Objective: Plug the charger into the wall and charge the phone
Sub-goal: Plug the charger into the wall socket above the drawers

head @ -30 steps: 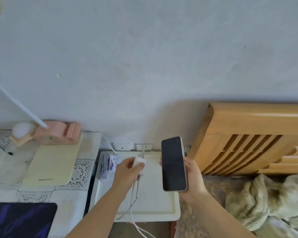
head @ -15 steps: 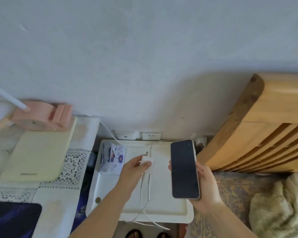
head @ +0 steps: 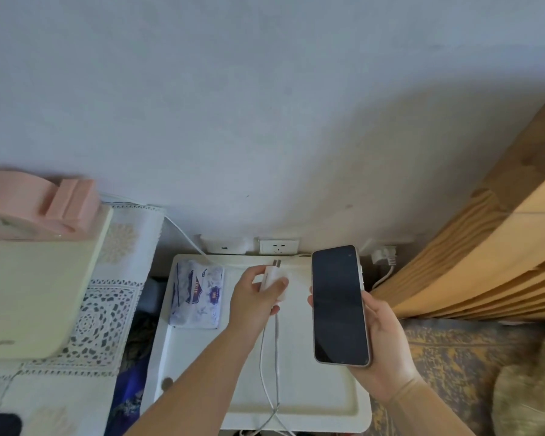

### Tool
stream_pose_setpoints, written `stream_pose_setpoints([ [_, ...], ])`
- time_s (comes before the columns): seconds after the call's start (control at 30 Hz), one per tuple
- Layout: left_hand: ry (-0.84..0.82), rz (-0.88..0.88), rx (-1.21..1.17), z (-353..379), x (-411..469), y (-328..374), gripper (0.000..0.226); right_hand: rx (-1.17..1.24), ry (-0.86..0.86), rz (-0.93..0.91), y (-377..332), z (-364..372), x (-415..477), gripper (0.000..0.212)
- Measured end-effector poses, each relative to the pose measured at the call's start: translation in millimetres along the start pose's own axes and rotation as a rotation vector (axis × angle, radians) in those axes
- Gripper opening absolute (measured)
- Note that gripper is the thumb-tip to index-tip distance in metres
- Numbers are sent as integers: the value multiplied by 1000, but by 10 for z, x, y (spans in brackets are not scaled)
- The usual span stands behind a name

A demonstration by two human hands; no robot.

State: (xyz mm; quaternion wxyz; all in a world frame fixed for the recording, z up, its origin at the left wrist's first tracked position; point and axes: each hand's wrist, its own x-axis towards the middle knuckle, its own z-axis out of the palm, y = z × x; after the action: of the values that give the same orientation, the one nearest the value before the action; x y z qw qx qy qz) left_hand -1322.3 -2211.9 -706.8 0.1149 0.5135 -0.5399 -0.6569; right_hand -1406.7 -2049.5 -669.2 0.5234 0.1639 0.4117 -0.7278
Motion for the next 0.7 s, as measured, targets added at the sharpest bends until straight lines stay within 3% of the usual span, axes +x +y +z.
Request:
stream_pose_setpoints([
  [0.27,38,-129,-120,165,223,-78,8,-39,8,-19,29,-68,97,50],
  [0.47,34,-184,-184,212,345,-87,37,-23,4,-5,-3,-114,154,48],
  [0.7,100,-116,17,345,434,-116,33,-35,21,5,-47,-163,204,48],
])
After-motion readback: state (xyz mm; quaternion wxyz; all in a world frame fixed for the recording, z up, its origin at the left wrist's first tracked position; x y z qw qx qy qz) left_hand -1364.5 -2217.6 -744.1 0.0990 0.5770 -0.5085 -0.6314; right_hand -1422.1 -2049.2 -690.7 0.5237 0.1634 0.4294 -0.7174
